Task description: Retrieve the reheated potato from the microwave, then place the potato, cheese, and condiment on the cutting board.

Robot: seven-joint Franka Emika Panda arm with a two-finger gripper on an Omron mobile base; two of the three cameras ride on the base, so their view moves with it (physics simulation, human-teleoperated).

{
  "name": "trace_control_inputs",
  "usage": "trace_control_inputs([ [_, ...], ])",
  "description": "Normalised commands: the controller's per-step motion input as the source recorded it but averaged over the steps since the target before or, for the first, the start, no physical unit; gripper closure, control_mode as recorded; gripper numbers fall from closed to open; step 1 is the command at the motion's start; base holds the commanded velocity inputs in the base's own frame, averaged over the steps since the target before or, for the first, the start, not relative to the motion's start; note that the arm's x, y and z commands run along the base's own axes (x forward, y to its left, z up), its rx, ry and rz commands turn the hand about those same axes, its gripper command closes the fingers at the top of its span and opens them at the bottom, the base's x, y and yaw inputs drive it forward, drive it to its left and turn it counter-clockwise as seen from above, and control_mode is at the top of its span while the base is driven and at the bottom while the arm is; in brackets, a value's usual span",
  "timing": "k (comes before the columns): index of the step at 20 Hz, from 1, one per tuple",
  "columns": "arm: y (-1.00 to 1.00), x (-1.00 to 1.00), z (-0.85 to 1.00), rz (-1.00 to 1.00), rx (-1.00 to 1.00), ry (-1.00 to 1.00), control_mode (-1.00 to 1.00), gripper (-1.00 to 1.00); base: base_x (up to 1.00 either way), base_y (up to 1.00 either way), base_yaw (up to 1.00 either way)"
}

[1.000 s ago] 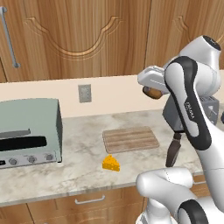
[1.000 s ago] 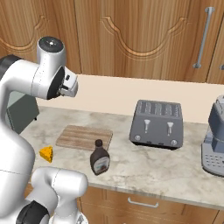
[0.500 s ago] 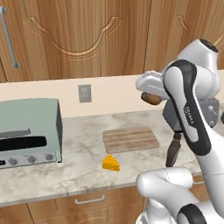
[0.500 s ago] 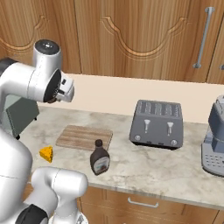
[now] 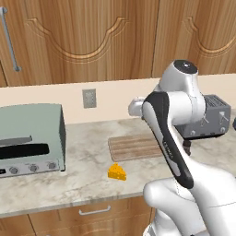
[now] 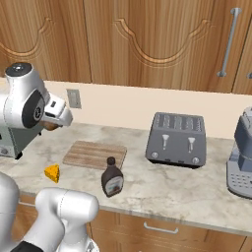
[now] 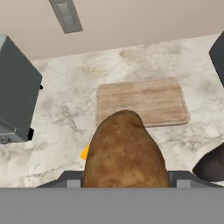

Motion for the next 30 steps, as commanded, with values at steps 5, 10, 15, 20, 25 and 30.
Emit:
trace_control_inputs([
  [5, 0.01, 0.25, -0.43, -0.05, -0.11, 0.02, -1.00, 1.00, 0.00, 0.00, 0.00],
  [10, -0.02, 0.33, -0.38, -0.01, -0.04, 0.03, -1.00, 1.00, 0.00, 0.00, 0.00],
  [15, -0.07, 0.34, -0.42, 0.01, 0.00, 0.00, -1.00, 1.00, 0.00, 0.00, 0.00],
  [20, 0.00, 0.39, -0.51, 0.06, 0.00, 0.03, -1.00, 1.00, 0.00, 0.00, 0.00],
  [25, 0.00, 0.41, -0.49, 0.06, 0.00, 0.06, -1.00, 1.00, 0.00, 0.00, 0.00],
  [30, 0.20, 0.41, -0.39, 0.02, -0.02, 0.08, -1.00, 1.00, 0.00, 0.00, 0.00],
])
